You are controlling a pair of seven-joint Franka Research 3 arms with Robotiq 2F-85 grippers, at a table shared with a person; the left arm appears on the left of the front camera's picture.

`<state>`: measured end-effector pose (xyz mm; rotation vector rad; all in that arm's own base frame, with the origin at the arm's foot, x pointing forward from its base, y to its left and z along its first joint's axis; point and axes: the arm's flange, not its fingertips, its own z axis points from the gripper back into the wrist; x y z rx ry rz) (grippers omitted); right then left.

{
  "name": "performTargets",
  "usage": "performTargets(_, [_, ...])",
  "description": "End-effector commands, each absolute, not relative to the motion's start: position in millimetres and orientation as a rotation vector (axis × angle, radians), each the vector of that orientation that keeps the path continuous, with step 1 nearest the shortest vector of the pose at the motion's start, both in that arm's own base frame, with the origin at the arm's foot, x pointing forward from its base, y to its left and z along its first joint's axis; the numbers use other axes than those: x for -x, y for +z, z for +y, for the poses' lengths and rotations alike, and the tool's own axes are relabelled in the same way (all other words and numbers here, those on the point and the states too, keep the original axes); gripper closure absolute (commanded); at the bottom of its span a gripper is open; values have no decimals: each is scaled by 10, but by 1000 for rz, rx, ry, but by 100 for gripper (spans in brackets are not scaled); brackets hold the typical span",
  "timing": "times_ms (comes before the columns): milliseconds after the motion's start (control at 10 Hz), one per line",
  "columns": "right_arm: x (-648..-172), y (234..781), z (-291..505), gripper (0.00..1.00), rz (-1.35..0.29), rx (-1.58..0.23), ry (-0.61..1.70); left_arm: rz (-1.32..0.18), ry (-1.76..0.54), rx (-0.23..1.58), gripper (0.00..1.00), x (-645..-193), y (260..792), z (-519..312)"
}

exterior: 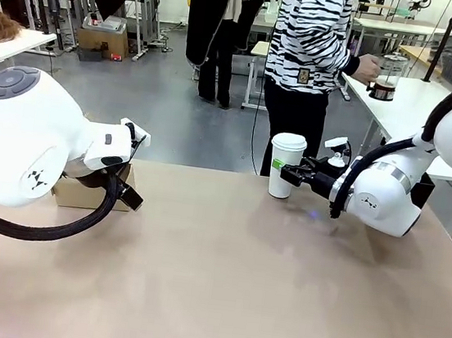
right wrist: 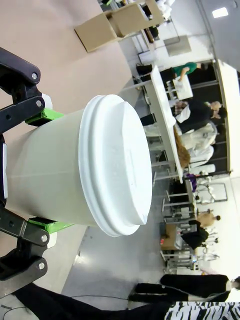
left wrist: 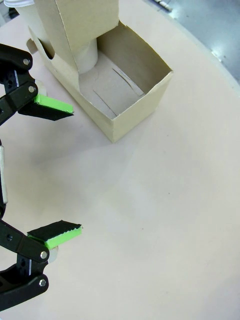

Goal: Pour a drink into a cup and package it in a carrier.
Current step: When a person places the Paper Cup Lid on the 600 ml Paper Cup , lift the 600 ml Paper Cup.

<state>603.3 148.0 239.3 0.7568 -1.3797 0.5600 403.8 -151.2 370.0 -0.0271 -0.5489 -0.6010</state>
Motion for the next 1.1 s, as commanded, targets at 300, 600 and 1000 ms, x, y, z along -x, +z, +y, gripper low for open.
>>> performTargets(300, [-6033, 2393, 1480, 20, -1380, -757, 560, -550, -602, 28, 0, -4035, 3704, -1513])
performTargets(600, [-6033, 2393, 1480, 20, -1380, -757, 560, -550, -602, 28, 0, -4035, 3704, -1513])
performTargets(1000, [-6080, 2768, 1630, 20, -1395, -765, 524, -550, -602, 28, 0, -4035, 3704, -1513])
